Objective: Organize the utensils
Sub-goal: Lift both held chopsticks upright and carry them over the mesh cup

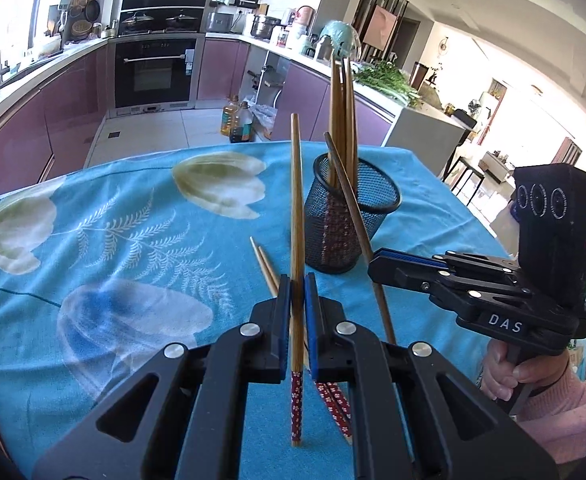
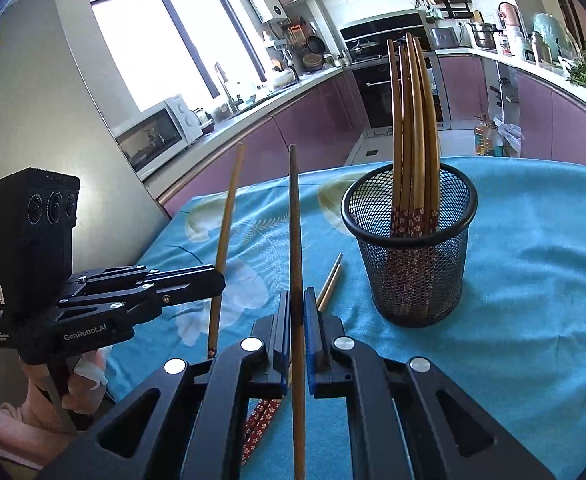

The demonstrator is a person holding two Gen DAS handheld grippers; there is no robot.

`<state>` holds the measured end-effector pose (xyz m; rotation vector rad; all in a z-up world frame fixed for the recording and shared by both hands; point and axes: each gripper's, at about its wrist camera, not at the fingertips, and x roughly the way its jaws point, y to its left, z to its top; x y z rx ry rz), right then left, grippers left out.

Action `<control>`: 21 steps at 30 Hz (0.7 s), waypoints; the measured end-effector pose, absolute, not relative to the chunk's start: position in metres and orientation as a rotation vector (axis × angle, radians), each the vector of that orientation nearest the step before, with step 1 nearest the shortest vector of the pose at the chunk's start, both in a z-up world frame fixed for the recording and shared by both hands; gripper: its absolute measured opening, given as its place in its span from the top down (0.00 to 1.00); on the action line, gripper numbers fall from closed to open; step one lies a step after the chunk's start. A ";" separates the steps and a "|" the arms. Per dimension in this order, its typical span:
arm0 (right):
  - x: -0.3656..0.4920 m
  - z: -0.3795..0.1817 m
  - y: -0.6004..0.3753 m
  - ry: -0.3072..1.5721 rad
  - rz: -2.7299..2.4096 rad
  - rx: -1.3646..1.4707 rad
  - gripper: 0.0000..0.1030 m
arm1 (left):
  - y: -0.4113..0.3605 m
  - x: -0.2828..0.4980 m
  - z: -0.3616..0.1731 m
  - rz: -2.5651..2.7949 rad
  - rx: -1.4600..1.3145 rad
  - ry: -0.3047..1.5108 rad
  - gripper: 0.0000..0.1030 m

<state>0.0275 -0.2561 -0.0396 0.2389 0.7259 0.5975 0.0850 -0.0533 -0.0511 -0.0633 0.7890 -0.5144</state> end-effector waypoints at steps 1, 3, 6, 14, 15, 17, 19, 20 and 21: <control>0.028 -0.038 -0.258 0.723 0.599 0.244 0.95 | -0.053 0.083 -0.048 -0.521 -0.066 0.783 0.93; 0.028 -0.034 -0.260 0.714 0.600 0.253 0.95 | -0.052 0.081 -0.043 -0.529 -0.070 0.773 0.93; 0.026 -0.030 -0.264 0.697 0.599 0.258 0.95 | -0.050 0.079 -0.038 -0.537 -0.077 0.759 0.93; 0.021 -0.022 -0.275 0.654 0.598 0.269 0.95 | -0.047 0.071 -0.022 -0.567 -0.094 0.725 0.93; 0.021 -0.021 -0.276 0.648 0.597 0.271 0.95 | -0.047 0.071 -0.020 -0.571 -0.097 0.720 0.93; 0.021 -0.018 -0.278 0.639 0.596 0.274 0.95 | -0.047 0.071 -0.017 -0.571 -0.103 0.709 0.93; 0.022 -0.015 -0.280 0.627 0.593 0.275 0.95 | -0.047 0.072 -0.014 -0.574 -0.108 0.701 0.93; 0.022 -0.014 -0.283 0.620 0.592 0.276 0.95 | -0.048 0.072 -0.012 -0.575 -0.110 0.696 0.93; 0.022 -0.013 -0.284 0.614 0.591 0.275 0.95 | -0.048 0.073 -0.011 -0.578 -0.111 0.692 0.93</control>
